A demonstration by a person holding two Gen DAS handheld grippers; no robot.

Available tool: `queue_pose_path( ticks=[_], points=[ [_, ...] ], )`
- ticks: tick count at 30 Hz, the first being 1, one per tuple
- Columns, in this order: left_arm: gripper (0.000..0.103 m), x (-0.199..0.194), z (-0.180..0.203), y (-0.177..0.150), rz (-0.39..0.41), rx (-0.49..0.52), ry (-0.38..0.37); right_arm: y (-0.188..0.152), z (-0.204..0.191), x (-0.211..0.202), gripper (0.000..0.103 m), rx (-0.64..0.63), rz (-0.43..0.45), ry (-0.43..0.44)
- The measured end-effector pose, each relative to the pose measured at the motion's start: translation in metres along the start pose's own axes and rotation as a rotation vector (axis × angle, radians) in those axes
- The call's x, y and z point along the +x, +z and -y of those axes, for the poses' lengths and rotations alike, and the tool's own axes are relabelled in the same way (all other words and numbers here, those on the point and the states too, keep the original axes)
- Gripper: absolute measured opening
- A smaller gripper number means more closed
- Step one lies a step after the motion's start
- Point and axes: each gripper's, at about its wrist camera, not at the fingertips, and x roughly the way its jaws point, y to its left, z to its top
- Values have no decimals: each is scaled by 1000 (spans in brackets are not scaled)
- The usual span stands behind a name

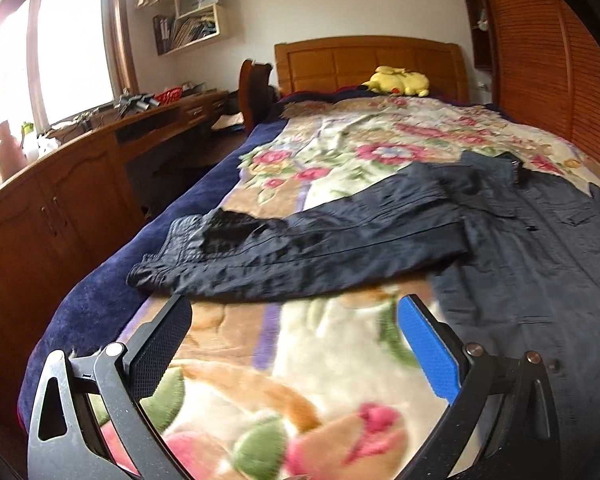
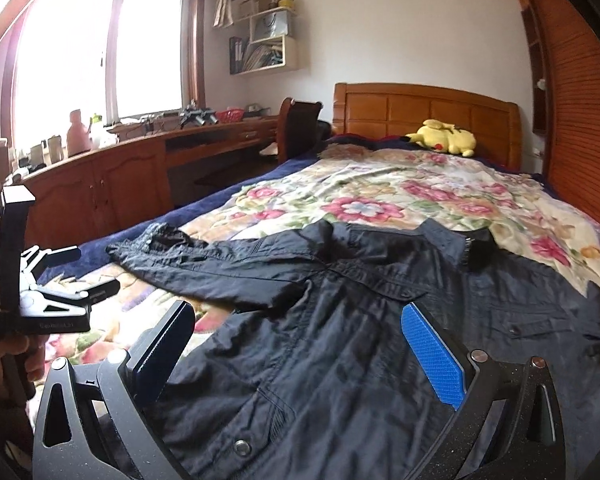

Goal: Fold large clothes
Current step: 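Move the left gripper to the jacket sleeve cuff and grasp it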

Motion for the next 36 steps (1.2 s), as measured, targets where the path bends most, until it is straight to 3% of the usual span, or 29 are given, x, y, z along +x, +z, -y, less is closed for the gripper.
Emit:
queue_pose_path(
  ticks=[10,17,24,30,36],
  points=[
    [103,51,-50,1,-93,15,96,-9,4,23,103,-38,-82,8],
    [103,89,-96,11,-153,-89,92,-14,-10,37,103,-81,-117,-17],
    [103,109,-127,17,-154,-144,112,-15,-17,40,103,-96,-126,-17],
    [90,130,-154,14,-196,-243,68,-16,-19,39,103,-93,-134,-12],
    [85,151,-170,2,-261,-345,97,-15,-21,39,103,-107,-133,-15]
  ],
)
